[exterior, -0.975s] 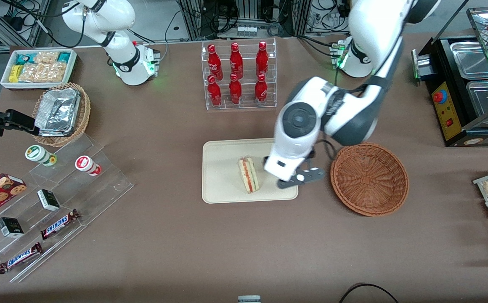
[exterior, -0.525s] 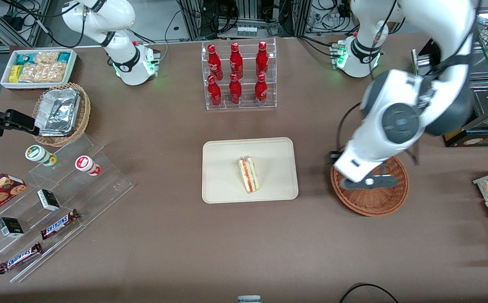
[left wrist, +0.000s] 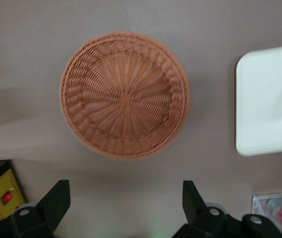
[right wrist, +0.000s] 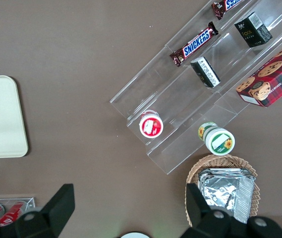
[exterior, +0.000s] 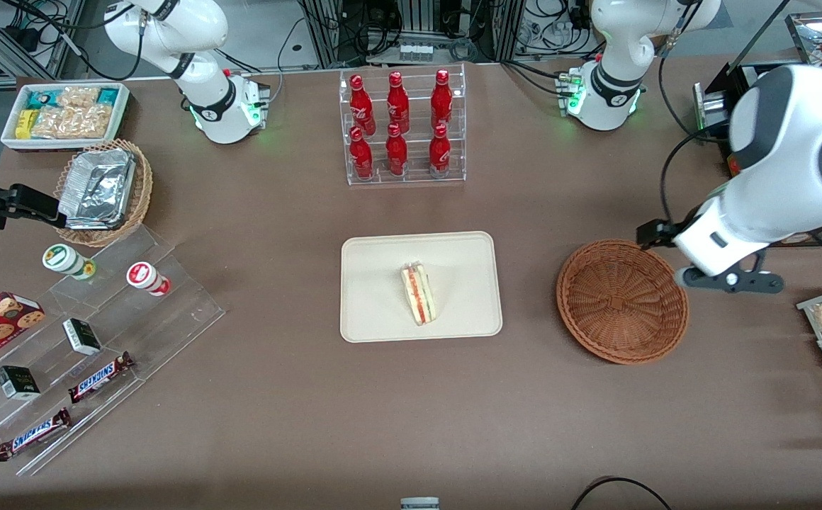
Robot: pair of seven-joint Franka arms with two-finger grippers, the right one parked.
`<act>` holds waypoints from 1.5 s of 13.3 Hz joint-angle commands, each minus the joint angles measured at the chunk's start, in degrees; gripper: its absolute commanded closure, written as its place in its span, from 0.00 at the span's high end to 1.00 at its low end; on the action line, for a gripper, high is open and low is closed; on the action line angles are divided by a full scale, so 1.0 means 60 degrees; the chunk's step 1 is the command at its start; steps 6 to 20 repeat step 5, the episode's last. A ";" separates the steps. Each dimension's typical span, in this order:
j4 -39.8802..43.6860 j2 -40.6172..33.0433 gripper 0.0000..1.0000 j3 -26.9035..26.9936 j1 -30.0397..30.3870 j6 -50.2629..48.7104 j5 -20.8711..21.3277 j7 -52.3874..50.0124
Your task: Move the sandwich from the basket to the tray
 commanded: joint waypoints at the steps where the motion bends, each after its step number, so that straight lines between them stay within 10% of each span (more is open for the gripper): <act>1: -0.0145 -0.0720 1.00 -0.0062 0.0384 -0.0517 -0.0237 0.0861; 20: 0.0265 -0.0898 1.00 0.0026 0.0384 -0.1104 -0.0339 0.0877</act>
